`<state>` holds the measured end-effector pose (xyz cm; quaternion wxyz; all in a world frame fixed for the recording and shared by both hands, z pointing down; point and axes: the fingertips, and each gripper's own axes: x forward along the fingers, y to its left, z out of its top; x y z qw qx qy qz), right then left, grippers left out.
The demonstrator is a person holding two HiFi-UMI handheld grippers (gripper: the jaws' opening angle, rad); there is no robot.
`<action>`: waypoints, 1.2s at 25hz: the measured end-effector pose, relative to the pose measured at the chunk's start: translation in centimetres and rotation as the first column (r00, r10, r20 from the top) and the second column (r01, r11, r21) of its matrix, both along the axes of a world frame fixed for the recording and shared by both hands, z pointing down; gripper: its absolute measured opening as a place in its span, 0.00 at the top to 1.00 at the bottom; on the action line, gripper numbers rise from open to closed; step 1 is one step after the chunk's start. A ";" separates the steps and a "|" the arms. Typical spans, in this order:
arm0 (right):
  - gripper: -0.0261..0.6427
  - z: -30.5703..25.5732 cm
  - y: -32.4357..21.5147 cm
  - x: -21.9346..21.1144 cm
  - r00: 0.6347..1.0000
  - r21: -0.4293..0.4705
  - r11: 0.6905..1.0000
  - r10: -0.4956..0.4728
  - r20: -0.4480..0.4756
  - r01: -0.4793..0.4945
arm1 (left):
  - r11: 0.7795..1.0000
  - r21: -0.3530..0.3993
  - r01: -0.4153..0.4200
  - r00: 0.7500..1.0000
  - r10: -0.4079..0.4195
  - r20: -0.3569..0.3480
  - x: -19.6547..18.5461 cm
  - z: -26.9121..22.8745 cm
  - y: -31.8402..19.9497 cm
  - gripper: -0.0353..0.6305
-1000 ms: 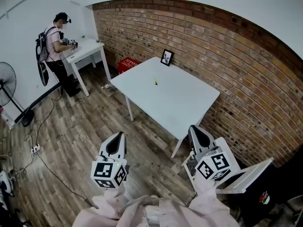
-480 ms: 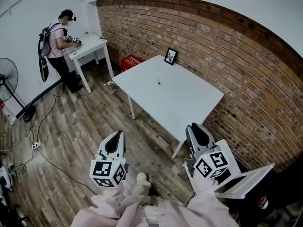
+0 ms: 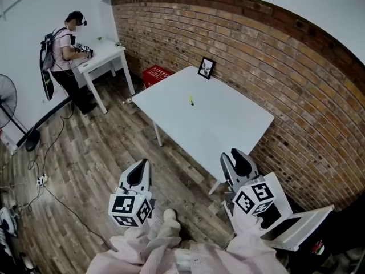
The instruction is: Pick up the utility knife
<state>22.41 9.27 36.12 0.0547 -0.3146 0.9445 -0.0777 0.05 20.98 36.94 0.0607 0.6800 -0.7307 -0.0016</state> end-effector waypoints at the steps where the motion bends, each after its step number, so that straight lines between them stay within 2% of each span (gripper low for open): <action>1: 0.76 0.2 -0.6 -0.5 1.000 -0.004 1.000 0.003 -0.001 -0.003 | 1.000 -0.003 -0.001 1.000 0.001 -0.003 -0.5 0.2 -0.7 0.96; 17: 0.76 2.2 -11.8 -8.5 0.996 -0.044 0.997 0.066 -0.056 -0.069 | 0.997 -0.041 -0.061 0.998 0.060 -0.035 -9.0 1.6 -13.0 0.96; 30: 0.76 4.6 -18.3 -14.8 0.991 -0.086 0.991 0.092 -0.096 -0.101 | 0.993 -0.061 -0.104 0.994 0.101 -0.047 -15.1 3.1 -19.4 0.96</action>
